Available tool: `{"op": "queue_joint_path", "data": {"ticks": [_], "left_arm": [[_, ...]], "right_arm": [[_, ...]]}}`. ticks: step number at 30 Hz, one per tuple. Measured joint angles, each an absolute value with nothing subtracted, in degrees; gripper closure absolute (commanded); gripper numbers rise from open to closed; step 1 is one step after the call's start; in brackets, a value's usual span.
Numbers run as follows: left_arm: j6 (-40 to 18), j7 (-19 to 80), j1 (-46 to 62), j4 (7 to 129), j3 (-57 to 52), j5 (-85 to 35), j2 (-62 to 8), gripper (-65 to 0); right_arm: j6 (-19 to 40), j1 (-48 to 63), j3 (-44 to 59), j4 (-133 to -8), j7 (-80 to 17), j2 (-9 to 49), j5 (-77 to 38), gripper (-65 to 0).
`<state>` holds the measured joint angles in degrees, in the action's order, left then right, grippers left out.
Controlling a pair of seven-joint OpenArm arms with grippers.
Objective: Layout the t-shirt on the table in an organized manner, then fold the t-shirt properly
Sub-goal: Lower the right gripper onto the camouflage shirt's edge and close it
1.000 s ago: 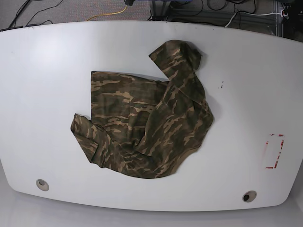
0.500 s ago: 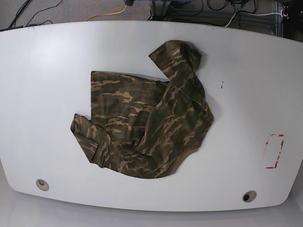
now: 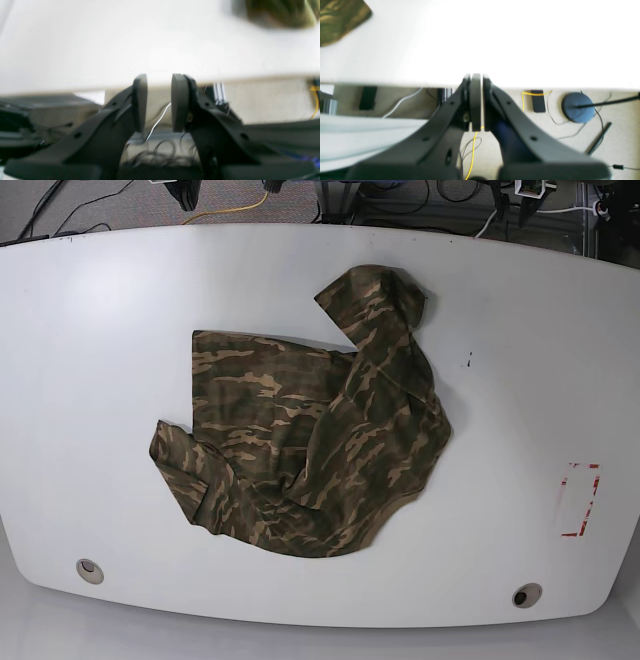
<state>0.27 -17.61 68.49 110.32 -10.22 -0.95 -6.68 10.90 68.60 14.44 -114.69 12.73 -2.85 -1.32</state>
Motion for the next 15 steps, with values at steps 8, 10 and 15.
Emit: {"op": "queue_joint_path", "data": {"ticks": [8,10,15], "left_arm": [[1.02,-17.47,65.21,110.32,-12.62,-0.99,-6.59,-14.4],[0.80,-17.63,64.90,110.34,-12.60,-0.97,-6.59,-14.4],[0.47,-17.19,63.53,110.21,-12.62,-0.97,-6.33,-14.6]], "right_arm": [[10.37,60.82,16.67,-114.69,12.53,-2.22,-1.32,-0.8],[10.48,58.98,16.56,-114.69,12.53,-1.56,-1.30,-0.8],[11.18,53.98,16.32,-114.69,11.86,1.67,-0.49,-1.3]]}}
